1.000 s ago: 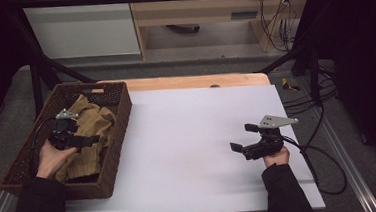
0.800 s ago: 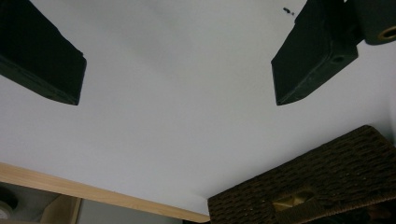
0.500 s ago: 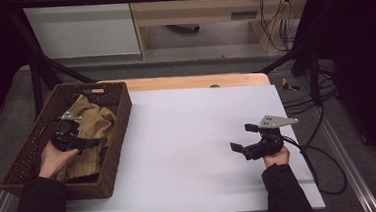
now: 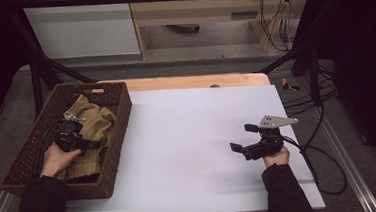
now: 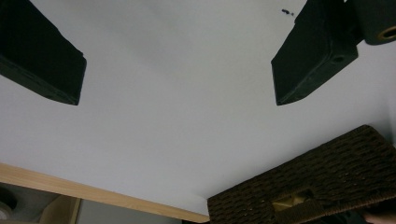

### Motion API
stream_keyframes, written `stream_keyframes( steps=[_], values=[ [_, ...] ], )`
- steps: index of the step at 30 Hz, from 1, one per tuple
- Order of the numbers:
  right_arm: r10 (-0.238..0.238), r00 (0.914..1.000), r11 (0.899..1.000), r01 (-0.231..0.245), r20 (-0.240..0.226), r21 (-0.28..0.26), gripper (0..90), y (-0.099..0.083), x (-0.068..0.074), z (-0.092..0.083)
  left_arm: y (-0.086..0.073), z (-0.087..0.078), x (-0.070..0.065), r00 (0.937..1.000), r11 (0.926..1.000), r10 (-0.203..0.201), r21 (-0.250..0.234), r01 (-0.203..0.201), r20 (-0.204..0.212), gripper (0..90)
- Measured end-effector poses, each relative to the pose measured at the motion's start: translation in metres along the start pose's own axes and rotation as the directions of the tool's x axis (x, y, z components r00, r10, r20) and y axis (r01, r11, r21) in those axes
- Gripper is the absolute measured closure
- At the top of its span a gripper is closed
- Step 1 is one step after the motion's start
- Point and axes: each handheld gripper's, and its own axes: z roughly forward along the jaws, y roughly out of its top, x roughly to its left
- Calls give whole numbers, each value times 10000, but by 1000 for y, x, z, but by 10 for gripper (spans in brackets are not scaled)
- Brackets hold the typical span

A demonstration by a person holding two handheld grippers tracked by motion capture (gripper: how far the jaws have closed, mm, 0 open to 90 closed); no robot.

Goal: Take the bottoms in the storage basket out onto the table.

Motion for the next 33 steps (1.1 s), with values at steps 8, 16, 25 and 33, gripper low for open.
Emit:
stream_keyframes(
  steps=[8, 16, 25, 33],
  values=[
    [4, 10000, 10000, -4, -1, 15, 37, 0, 0, 0, 0, 5, -2, 9996, 9993, 280, 238, -281, 37, 270],
    [10, 10000, 10000, -10, -12, -2, 37, 0, 0, 0, 0, 8, -3, 9993, 9978, 331, 566, -341, 169, 407],
    [5, 10000, 10000, -5, -12, -20, 37, 0, 0, 0, 1, 8, -3, 9991, 9962, 228, 828, -257, 352, 585],
    [26, 10000, 10000, -26, -9, -3, 37, 0, 0, 0, 2, 5, -3, 9981, 9956, 22, 929, -79, 616, 731]
  ],
)
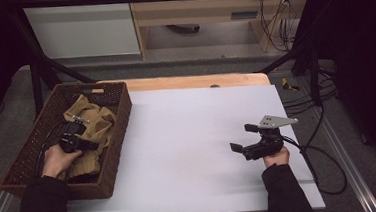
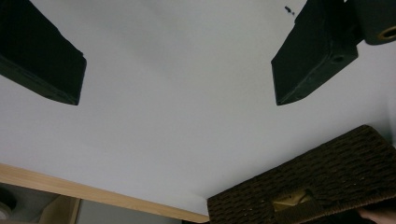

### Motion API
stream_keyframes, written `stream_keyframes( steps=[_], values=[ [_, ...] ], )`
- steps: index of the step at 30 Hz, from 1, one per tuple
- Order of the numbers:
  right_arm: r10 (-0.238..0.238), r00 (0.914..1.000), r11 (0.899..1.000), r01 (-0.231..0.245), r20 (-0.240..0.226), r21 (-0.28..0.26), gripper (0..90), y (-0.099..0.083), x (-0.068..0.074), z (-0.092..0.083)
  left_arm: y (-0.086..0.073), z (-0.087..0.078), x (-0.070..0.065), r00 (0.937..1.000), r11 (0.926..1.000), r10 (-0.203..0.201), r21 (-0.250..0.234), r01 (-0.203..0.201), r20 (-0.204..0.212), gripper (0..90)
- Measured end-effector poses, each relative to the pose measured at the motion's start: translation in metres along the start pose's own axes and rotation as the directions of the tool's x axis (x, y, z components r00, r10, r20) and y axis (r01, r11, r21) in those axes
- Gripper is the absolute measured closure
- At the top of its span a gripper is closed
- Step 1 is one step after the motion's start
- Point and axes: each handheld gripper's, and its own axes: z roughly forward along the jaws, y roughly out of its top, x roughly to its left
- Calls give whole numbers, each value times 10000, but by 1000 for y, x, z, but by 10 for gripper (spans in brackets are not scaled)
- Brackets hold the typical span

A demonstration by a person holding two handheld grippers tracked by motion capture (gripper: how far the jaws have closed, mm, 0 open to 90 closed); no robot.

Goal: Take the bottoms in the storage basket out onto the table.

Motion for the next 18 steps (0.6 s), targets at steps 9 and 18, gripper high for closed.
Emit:
stream_keyframes(
  steps=[9, 18],
  values=[
    [-23, 10000, 10000, 23, 6, -10, 37, 0, 0, 0, 1, -3, 0, 9990, 9998, -166, -103, 170, 422, 848],
    [-6, 10000, 10000, 7, 11, -23, 37, 0, 0, -1, 1, -7, -1, 9987, 9997, -91, -244, 103, 496, 861]
  ],
)
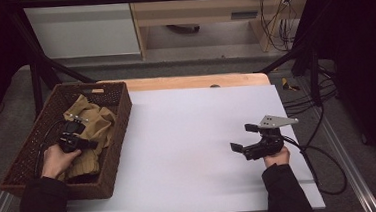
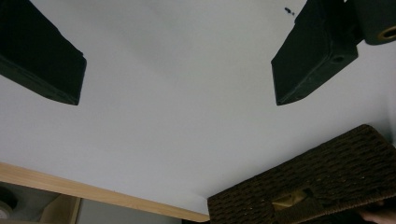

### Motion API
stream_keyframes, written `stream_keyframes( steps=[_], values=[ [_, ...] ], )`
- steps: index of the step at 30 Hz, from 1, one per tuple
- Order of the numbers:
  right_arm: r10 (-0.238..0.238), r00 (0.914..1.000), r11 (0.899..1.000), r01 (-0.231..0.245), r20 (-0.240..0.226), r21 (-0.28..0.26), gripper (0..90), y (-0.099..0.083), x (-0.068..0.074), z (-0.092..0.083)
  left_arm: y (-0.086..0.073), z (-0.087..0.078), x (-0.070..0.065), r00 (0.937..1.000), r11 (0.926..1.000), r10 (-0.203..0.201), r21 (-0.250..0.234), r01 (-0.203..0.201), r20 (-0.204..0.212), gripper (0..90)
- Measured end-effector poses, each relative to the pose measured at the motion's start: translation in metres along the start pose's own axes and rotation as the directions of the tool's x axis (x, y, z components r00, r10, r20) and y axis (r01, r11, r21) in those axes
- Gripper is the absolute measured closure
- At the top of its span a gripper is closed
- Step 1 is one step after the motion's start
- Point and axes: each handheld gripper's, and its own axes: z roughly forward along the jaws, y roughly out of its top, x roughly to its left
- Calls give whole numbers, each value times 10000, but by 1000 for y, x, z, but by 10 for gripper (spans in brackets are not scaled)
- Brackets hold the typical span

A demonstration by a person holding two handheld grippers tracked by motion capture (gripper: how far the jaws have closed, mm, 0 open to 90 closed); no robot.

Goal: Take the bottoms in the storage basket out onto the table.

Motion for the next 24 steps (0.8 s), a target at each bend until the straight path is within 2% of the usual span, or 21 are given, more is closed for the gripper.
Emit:
stream_keyframes(
  steps=[13, 24],
  values=[
    [-1, 10000, 10000, 1, 8, 11, 37, 0, 0, 0, 0, -9, 0, 9998, 9977, -74, -669, 86, 186, 863],
    [12, 10000, 10000, -12, 7, -14, 37, 0, 0, -1, 0, -15, 0, 9997, 9954, 53, -956, -31, 222, 863]
  ],
)
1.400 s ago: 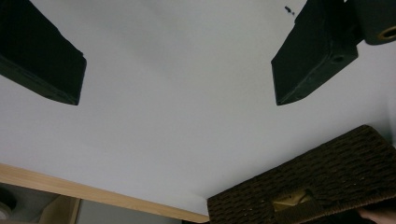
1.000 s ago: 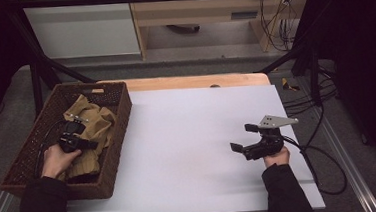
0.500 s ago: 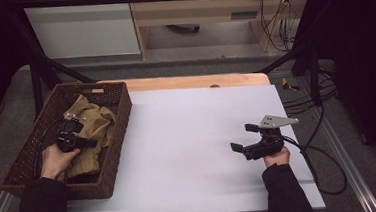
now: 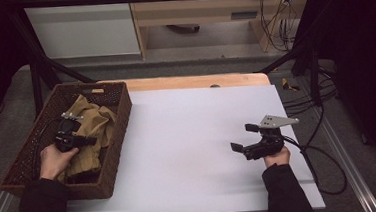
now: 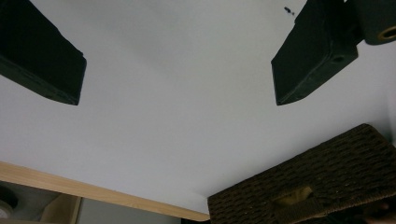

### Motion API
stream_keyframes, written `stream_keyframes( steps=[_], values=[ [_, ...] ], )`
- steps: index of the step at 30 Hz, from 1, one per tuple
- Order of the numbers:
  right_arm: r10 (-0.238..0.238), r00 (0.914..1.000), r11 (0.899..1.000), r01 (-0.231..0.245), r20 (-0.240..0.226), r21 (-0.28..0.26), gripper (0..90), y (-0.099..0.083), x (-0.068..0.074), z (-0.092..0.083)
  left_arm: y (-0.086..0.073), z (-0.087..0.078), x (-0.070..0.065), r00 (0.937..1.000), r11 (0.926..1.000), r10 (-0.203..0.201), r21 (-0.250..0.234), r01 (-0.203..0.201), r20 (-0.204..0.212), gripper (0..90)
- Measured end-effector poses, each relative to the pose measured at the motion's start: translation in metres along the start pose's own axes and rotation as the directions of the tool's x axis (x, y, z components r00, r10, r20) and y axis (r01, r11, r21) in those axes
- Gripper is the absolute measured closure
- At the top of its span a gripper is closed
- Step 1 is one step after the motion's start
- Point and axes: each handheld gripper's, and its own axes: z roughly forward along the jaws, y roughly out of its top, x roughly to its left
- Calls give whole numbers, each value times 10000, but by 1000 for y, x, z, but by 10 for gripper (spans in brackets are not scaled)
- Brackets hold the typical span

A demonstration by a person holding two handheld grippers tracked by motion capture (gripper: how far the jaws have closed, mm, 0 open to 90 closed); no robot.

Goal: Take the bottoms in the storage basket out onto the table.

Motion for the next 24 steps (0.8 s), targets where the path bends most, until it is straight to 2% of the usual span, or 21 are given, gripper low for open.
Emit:
stream_keyframes(
  steps=[6, 18, 24],
  values=[
    [36, 10000, 10000, -36, 4, -7, 37, 0, 0, 0, 1, -5, 0, 10000, 9994, -27, -338, 25, -56, 863],
    [53, 10000, 10000, -53, 5, -26, 37, 0, 0, 0, 7, -17, -3, 9996, 9982, 159, -571, -173, -242, 865],
    [37, 10000, 10000, -37, 18, -7, 37, 0, 0, 0, 10, -29, -4, 9998, 9965, 150, -817, -159, -113, 865]
  ],
)
